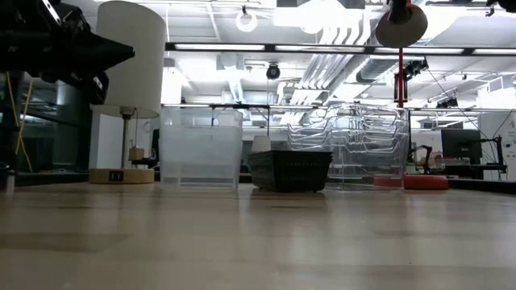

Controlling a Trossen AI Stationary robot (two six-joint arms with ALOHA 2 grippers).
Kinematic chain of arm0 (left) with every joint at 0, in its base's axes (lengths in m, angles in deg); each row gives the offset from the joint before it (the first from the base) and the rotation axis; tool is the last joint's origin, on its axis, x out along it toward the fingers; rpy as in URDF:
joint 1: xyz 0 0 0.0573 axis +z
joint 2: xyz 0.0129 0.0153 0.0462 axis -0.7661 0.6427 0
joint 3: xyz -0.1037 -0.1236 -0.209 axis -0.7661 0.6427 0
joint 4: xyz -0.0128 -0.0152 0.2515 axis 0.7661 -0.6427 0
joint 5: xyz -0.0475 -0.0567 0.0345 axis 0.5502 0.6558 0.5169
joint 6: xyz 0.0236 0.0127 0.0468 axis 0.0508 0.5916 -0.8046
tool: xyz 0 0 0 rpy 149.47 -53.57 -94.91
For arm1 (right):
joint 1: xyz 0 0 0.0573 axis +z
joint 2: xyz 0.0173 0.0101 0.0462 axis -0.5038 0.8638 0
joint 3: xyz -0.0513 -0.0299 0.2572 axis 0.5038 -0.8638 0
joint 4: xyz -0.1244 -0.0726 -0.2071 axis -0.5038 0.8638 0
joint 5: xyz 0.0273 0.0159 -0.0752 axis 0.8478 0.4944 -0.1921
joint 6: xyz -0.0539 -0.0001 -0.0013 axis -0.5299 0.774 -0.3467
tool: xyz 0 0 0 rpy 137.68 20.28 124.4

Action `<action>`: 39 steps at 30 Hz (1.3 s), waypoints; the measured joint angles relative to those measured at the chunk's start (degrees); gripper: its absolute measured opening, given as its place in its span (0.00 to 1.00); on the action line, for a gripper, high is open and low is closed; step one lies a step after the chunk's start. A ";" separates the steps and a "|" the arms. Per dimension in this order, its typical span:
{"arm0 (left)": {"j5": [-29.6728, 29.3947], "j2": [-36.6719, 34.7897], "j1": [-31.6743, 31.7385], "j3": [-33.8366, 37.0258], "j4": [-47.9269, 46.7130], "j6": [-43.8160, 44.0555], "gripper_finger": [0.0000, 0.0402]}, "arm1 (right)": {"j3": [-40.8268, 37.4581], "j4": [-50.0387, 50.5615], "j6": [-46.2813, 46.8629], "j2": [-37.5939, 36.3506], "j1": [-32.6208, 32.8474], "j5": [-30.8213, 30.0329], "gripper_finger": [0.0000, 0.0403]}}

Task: Stack baskets by color
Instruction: Return to Home Position

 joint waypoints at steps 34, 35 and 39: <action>3.12 -6.10 0.04 -0.09 -8.15 0.00 0.00 | -18.97 28.29 6.66 -35.97 0.00 -0.05 0.06; 3.12 -6.10 0.04 -0.09 -8.15 0.00 0.00 | -20.08 28.28 6.98 -36.94 0.00 0.04 0.03; 3.13 -6.10 0.04 -0.09 -8.12 0.00 0.00 | -23.60 25.82 8.21 -39.30 0.00 0.10 0.07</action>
